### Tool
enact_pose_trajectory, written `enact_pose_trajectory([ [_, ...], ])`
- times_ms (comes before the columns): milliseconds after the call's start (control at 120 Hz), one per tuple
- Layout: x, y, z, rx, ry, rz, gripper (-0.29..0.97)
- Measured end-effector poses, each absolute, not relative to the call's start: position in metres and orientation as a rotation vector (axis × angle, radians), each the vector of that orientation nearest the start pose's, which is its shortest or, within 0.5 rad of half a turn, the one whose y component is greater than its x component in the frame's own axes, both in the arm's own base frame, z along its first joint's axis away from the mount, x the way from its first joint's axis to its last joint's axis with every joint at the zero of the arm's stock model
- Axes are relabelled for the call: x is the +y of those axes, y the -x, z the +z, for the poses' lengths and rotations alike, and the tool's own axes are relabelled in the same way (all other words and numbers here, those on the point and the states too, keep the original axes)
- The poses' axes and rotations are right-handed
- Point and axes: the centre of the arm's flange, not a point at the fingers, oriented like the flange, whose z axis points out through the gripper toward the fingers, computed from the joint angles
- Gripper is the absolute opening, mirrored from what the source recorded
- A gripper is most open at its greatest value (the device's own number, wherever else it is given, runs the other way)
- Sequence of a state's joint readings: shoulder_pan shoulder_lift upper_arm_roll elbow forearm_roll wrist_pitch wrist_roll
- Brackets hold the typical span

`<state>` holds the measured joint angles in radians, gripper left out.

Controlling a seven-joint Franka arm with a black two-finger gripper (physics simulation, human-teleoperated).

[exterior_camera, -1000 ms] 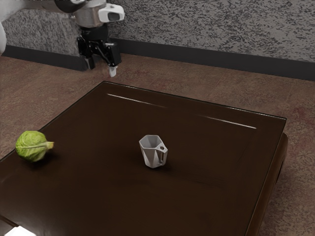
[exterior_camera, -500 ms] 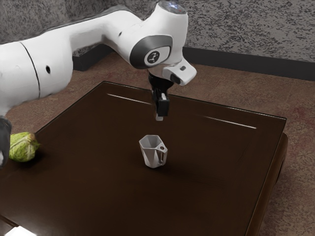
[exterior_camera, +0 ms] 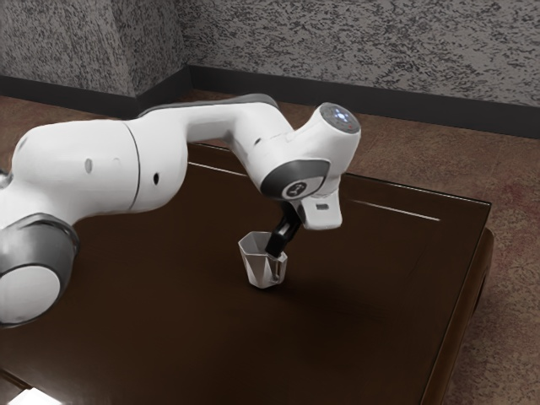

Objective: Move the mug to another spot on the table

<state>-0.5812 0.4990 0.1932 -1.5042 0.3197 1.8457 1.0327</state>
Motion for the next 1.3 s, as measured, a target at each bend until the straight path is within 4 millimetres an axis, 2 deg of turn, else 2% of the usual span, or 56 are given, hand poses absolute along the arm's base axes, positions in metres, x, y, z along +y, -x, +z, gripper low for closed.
enact_pose_trajectory([
  [167, -0.254, -0.632, 0.342, 2.085, 1.86, 0.414, 0.68],
  [342, -0.245, -0.628, 0.304, 2.192, 1.76, 0.46, 0.68],
  [533, -0.231, -0.637, 0.282, 2.254, 1.717, 0.454, 0.68],
  [633, -0.228, -0.642, 0.28, 2.28, 1.733, 0.413, 0.67],
  [892, -0.216, -0.65, 0.283, 2.309, 1.755, 0.347, 0.48],
  [1300, -0.207, -0.655, 0.285, 2.331, 1.745, 0.329, 0.13],
])
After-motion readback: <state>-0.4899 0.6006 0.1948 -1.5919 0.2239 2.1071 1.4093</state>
